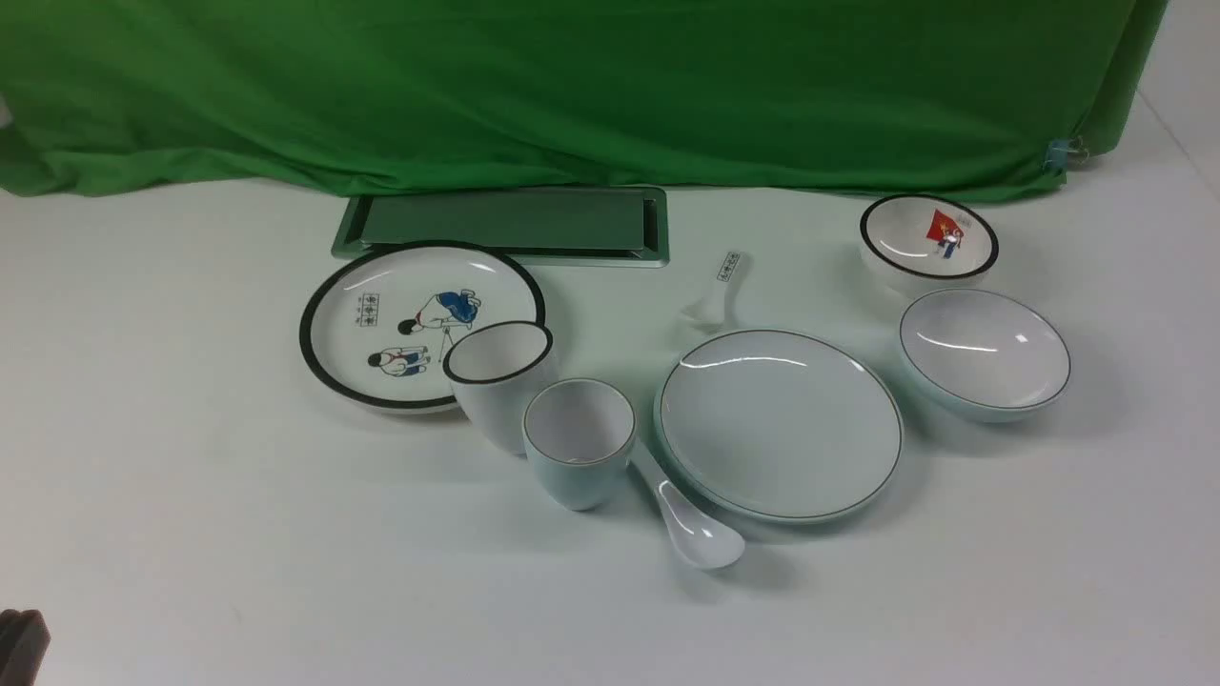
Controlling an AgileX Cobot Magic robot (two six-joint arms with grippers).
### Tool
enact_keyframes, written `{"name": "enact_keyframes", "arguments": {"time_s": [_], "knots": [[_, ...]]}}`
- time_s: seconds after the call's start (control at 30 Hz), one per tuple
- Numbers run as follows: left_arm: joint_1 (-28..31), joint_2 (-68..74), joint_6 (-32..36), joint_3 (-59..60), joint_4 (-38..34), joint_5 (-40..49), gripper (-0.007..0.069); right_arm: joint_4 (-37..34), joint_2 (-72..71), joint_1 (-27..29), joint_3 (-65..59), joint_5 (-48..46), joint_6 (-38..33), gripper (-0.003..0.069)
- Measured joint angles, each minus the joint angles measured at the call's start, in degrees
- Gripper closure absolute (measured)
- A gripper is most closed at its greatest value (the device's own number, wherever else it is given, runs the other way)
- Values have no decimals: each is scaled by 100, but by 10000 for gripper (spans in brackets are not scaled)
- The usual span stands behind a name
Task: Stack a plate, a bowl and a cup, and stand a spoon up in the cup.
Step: Use the right arm to grab a blue rice bowl
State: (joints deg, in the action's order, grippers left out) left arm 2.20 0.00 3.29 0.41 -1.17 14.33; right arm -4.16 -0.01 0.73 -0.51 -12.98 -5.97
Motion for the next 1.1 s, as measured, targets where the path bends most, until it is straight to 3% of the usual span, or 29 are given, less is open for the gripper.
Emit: {"name": "enact_keyframes", "arguments": {"time_s": [1.1], "knots": [[0,6,71,0,117,-133,653,0,0,0,0,41,9,465]]}}
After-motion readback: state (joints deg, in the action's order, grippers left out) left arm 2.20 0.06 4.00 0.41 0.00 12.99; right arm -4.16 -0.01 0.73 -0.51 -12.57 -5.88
